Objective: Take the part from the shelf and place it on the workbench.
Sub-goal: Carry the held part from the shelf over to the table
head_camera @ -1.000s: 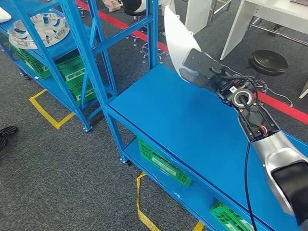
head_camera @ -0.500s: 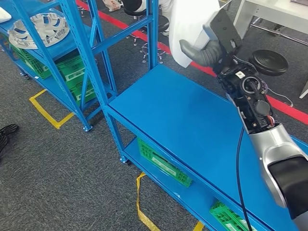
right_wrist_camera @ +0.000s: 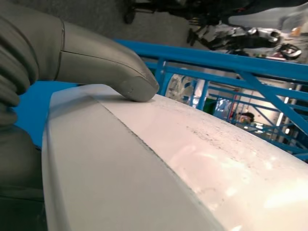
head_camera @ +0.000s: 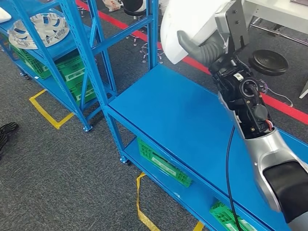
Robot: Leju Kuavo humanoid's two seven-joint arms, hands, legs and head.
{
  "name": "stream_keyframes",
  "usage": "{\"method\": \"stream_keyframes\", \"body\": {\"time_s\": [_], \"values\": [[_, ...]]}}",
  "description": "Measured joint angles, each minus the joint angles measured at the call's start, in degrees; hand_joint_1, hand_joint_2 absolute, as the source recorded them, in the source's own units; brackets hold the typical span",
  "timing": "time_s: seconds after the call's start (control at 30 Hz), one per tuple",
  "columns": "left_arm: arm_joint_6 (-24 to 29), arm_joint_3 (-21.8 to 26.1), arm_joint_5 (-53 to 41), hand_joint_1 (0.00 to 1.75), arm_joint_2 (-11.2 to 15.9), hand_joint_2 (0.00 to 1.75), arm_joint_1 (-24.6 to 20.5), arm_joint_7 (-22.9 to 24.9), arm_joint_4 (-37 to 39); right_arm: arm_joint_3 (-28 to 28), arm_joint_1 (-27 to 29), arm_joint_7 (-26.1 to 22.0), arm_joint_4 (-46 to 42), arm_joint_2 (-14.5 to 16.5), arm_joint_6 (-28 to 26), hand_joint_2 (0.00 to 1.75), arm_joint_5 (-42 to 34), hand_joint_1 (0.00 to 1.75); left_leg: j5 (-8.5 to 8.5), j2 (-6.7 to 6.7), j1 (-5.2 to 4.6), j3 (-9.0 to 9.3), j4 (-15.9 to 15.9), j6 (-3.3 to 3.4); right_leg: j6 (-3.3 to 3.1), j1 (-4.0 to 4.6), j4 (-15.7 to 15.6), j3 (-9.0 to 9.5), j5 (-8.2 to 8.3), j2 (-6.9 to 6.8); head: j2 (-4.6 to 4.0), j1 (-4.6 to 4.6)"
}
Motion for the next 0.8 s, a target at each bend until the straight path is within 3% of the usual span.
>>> {"method": "stream_keyframes", "body": {"time_s": [0.37,0.57,0.8], "values": [[-0.5,0.0,0.2,0.00,-0.2,0.00,0.1,-1.0,0.0,-0.4,1.0,-1.7,-1.3,1.4,-0.9,1.75,-2.5,1.75,0.00,0.00,0.00,0.00,0.0,0.00,0.00,0.00,0.0,0.00,0.00,0.00,0.00,-0.01],[-2.3,0.0,0.7,0.00,-0.2,0.00,0.2,-1.6,0.0,-0.4,2.1,-2.0,-2.3,2.4,2.7,1.75,-8.9,1.75,0.00,0.00,0.00,0.00,0.0,0.00,0.00,0.00,0.0,0.00,0.00,0.00,0.00,0.00],[-3.0,0.0,0.8,0.00,-0.1,0.00,0.3,-1.6,0.0,-0.7,3.1,-2.0,-3.0,2.6,3.3,1.75,-10.4,1.75,0.00,0.00,0.00,0.01,0.0,0.00,0.00,0.00,0.0,-0.01,0.00,0.00,0.00,0.01]]}}
